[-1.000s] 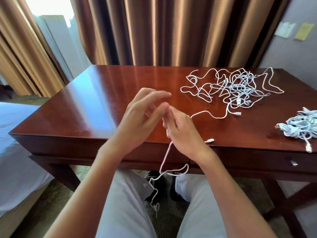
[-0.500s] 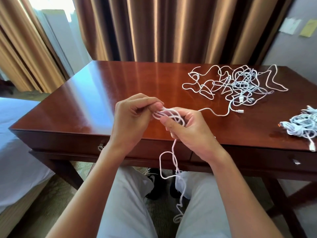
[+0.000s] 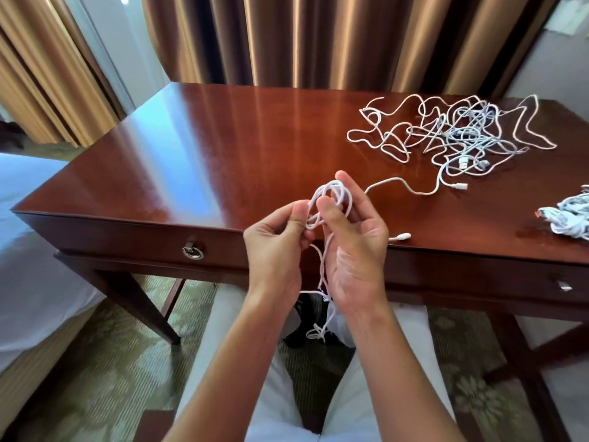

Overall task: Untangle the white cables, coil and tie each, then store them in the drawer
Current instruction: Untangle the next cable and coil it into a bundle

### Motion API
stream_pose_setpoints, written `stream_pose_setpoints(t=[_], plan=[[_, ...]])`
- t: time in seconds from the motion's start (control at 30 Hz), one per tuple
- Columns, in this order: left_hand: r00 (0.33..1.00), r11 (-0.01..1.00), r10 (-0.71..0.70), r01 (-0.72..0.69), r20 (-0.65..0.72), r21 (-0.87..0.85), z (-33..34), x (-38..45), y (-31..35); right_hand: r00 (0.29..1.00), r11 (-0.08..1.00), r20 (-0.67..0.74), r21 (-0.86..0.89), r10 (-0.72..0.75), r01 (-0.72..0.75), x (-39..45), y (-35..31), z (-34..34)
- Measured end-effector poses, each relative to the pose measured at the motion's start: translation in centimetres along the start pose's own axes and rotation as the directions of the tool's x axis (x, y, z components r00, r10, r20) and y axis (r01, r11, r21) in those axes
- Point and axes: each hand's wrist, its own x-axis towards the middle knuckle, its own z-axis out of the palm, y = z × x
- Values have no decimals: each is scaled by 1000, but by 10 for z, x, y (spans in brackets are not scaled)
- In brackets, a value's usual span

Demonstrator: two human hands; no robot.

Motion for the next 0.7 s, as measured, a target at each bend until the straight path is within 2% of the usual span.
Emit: stream_pose_setpoints(t=[0.07, 0.13, 0.2, 0.27, 0.37, 0.43, 0.53, 0.6, 0.7], plan=[[999, 999, -53, 53, -3, 11, 1, -6, -3, 995, 993, -45, 81, 90, -86, -3, 7, -1], [996, 996, -86, 86, 1, -1, 0, -11, -7, 989, 991, -78, 32, 129, -127, -7, 15, -4], [995, 995, -103, 103, 8, -9, -3, -17, -8, 990, 973, -94, -196, 104, -121, -12, 22, -9], [993, 993, -122, 122, 5, 1, -6, -24, -7, 1000, 884, -29, -467, 10, -22, -16, 25, -13], [987, 988, -153, 153, 40, 2, -11, -36, -7, 996, 757, 68, -648, -53, 85, -20, 24, -18], [989, 991, -131, 129, 62, 30, -15, -43, -12, 997, 745, 71, -663, -35, 73, -25, 21, -19], [997, 995, -76, 76, 4, 61, -23, -45, -19, 999, 833, 14, -552, 50, -34, -35, 21, -16], [996, 996, -76, 78, -37, 51, -32, -43, -20, 992, 879, 25, -466, 123, -97, -40, 21, -15], [996, 998, -10, 15, -83, 54, -44, -36, -18, 979, 824, 115, -562, 166, -74, -44, 17, -27]])
